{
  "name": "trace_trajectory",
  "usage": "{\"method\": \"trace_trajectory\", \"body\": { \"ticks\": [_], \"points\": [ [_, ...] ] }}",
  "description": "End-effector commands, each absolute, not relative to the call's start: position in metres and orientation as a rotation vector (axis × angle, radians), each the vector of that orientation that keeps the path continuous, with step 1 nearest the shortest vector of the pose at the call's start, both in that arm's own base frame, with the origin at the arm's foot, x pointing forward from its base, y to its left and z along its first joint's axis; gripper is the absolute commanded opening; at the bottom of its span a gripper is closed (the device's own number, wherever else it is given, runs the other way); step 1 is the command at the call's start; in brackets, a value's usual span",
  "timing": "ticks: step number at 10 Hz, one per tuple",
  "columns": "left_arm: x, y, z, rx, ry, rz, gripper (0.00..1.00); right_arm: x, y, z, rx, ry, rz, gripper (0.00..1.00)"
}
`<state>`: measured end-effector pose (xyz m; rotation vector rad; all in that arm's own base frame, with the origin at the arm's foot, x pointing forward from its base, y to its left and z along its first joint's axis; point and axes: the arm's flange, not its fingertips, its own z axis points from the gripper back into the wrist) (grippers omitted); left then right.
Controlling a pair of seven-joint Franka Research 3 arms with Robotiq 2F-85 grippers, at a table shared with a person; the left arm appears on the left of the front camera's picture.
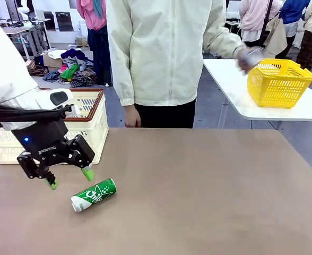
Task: Place the drinks into the Shopping basket.
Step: Pick up one drink and place it into the Shopping basket.
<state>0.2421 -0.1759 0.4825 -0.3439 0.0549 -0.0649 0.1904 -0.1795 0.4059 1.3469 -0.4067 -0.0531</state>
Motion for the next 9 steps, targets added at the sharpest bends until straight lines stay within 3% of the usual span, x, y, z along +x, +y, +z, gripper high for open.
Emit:
{"method": "trace_trajectory", "body": {
  "ticks": [1, 2, 3, 4, 5, 6, 7, 8, 9],
  "points": [
    [0.236, -0.17, 0.484, -0.375, 0.062, -0.082, 1.0, 0.192, -0.179, 0.412, 1.36, -0.417, -0.062, 1.0],
    [0.242, -0.176, 0.483, -0.344, 0.055, -0.065, 1.0, 0.192, -0.179, 0.412, 1.36, -0.417, -0.062, 1.0],
    [0.289, -0.179, 0.463, -0.312, 0.08, -0.225, 1.0, 0.192, -0.179, 0.412, 1.36, -0.417, -0.062, 1.0],
    [0.303, -0.183, 0.447, -0.403, 0.161, -0.581, 1.0, 0.192, -0.179, 0.412, 1.36, -0.417, -0.062, 1.0],
    [0.306, -0.176, 0.439, -0.407, 0.189, -0.751, 1.0, 0.192, -0.179, 0.412, 1.36, -0.417, -0.062, 1.0],
    [0.303, -0.163, 0.438, -0.414, 0.225, -0.942, 1.0, 0.192, -0.179, 0.412, 1.36, -0.417, -0.062, 1.0],
    [0.295, -0.148, 0.445, -0.536, 0.255, -1.127, 1.0, 0.192, -0.179, 0.412, 1.36, -0.417, -0.062, 1.0],
    [0.273, -0.11, 0.471, -0.644, 0.32, -1.186, 1.0, 0.192, -0.179, 0.412, 1.36, -0.417, -0.062, 1.0],
    [0.248, -0.056, 0.515, -0.728, 0.225, -1.159, 1.0, 0.192, -0.179, 0.412, 1.36, -0.417, -0.062, 1.0]
  ]
}}
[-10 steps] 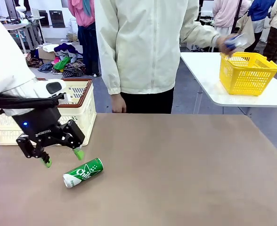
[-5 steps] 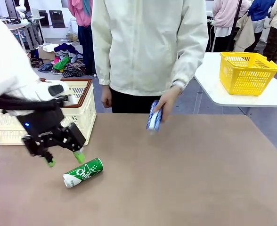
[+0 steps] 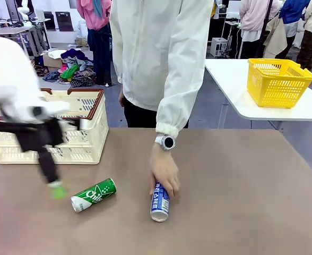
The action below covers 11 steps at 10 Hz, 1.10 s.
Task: Place the drinks into the Shopping basket.
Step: Pick up one drink and place it into the Shopping basket.
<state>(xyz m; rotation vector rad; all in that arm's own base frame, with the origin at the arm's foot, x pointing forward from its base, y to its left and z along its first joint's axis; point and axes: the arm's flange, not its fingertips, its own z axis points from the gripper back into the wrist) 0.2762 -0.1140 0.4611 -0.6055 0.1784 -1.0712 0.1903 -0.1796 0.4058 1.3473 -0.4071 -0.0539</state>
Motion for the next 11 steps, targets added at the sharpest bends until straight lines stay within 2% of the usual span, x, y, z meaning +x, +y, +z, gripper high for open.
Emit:
{"method": "trace_trajectory", "body": {
  "ticks": [1, 3, 5, 8, 11],
  "points": [
    [0.227, 0.007, 0.565, -0.724, 0.027, -1.033, 1.0, 0.192, -0.179, 0.412, 1.36, -0.417, -0.062, 1.0],
    [0.202, 0.141, 0.63, -0.888, -0.193, -0.8, 1.0, 0.192, -0.179, 0.412, 1.36, -0.417, -0.062, 1.0],
    [0.186, 0.203, 0.622, -0.981, -0.321, -0.622, 1.0, 0.192, -0.179, 0.412, 1.36, -0.417, -0.062, 1.0],
    [0.184, 0.208, 0.6, -1.019, -0.375, -0.532, 1.0, 0.192, -0.179, 0.412, 1.36, -0.417, -0.062, 1.0],
    [0.185, 0.136, 0.606, -0.935, -0.409, -0.461, 1.0, 0.192, -0.179, 0.412, 1.36, -0.417, -0.062, 1.0]
  ]
}}
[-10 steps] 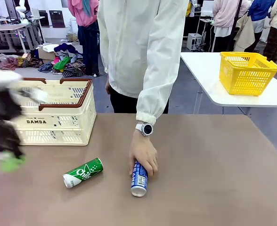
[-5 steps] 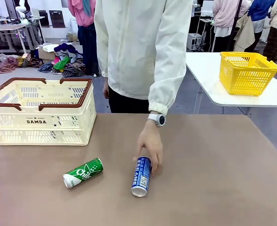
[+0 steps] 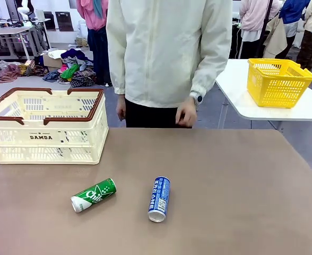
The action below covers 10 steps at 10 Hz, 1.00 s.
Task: Place the drinks into the Shopping basket.
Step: Pick up one drink and place it into the Shopping basket.
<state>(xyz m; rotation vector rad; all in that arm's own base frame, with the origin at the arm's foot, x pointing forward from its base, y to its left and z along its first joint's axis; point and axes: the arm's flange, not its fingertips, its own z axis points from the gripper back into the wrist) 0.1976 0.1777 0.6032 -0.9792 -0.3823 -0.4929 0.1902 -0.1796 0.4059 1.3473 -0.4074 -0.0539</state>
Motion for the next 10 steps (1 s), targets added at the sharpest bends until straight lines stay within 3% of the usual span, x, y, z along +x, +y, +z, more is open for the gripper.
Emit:
{"method": "trace_trajectory", "body": {
  "ticks": [1, 4, 6, 9, 10],
  "points": [
    [0.192, 0.092, 0.602, -0.838, -0.391, -0.439, 1.0, 0.192, -0.179, 0.412, 1.36, -0.417, -0.062, 1.0],
    [0.225, -0.038, 0.567, -0.6, -0.356, -0.47, 1.0, 0.192, -0.179, 0.412, 1.36, -0.417, -0.062, 1.0],
    [0.243, -0.097, 0.547, -0.448, -0.37, -0.578, 1.0, 0.192, -0.179, 0.412, 1.36, -0.417, -0.062, 1.0],
    [0.275, -0.172, 0.491, -0.272, -0.252, -0.77, 1.0, 0.192, -0.179, 0.412, 1.36, -0.417, -0.062, 1.0],
    [0.282, -0.18, 0.474, -0.229, -0.262, -0.728, 1.0, 0.192, -0.179, 0.412, 1.36, -0.417, -0.062, 1.0]
  ]
}}
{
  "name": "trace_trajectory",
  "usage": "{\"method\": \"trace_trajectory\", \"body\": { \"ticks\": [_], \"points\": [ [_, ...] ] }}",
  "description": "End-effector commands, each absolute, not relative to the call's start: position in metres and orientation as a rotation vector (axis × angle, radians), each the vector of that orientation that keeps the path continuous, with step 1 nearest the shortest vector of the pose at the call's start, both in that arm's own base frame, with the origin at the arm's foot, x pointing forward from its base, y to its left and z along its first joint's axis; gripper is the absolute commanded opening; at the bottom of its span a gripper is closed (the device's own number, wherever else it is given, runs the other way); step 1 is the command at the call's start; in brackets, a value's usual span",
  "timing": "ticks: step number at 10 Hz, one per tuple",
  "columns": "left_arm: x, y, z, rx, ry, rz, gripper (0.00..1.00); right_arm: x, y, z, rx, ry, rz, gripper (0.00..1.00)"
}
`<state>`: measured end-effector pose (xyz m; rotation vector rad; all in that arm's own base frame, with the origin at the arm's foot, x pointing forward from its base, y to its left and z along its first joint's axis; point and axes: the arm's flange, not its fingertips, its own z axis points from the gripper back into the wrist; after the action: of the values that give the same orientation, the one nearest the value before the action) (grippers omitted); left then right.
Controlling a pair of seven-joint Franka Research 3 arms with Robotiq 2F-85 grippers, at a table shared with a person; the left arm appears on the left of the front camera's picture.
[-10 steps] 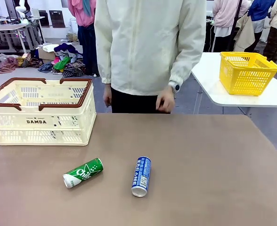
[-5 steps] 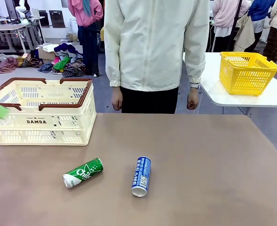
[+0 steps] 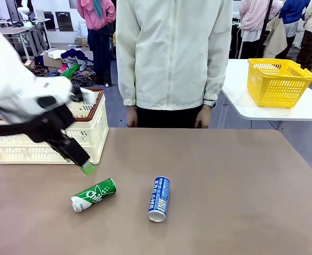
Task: Place the drinks into the Shopping basket.
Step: Pick up one drink and place it into the Shopping basket.
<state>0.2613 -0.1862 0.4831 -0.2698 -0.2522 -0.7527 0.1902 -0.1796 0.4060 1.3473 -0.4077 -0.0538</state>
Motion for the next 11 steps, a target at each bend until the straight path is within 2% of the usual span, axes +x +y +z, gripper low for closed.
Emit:
{"method": "trace_trajectory", "body": {
  "ticks": [1, 6, 11],
  "points": [
    [0.287, -0.183, 0.457, -0.227, -0.234, -0.715, 1.0, 0.192, -0.179, 0.412, 1.36, -0.417, -0.062, 1.0],
    [0.309, -0.181, 0.366, -0.176, -0.209, -0.738, 1.0, 0.192, -0.179, 0.412, 1.36, -0.417, -0.062, 1.0],
    [0.314, -0.179, 0.308, -0.19, -0.132, -0.8, 1.0, 0.192, -0.179, 0.412, 1.36, -0.417, -0.062, 1.0]
  ]
}}
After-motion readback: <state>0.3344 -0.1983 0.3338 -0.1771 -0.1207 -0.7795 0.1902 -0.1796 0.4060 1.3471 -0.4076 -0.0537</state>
